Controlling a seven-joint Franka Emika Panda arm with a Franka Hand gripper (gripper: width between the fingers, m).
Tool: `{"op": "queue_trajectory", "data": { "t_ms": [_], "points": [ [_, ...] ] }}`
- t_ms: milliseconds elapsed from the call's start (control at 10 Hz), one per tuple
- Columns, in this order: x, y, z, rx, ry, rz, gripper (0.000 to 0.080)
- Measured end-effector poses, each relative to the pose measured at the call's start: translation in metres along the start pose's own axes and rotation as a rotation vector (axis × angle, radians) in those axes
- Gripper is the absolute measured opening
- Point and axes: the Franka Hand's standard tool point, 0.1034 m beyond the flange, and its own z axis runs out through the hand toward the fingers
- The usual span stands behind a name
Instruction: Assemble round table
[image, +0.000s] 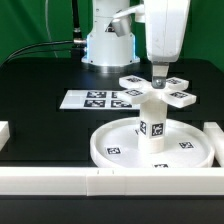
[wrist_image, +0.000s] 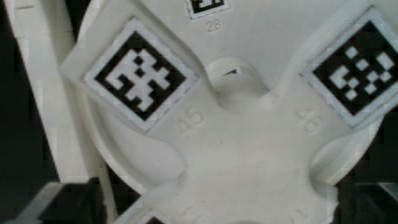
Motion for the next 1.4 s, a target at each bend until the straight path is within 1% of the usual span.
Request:
{"op": "queue_trajectory", "data": {
  "t_ms": [100, 600, 900, 1300, 1400],
  "points": [
    [-0.001, 0.000, 0.000, 0.000, -0.008, -0.062, 0.0649],
    [-0.004, -0.006, 0.009, 0.017, -0.013, -0.053, 0.0649],
    [-0.003, -0.010, 0.020, 0.034, -0.017, -0.056, 0.0649],
    [-0.005, -0.010, 0.023, 0.039, -0.020, -0.053, 0.0647],
    [-0.005, -0.009, 0.023, 0.039, -0.019, -0.053, 0.0480]
  ]
}}
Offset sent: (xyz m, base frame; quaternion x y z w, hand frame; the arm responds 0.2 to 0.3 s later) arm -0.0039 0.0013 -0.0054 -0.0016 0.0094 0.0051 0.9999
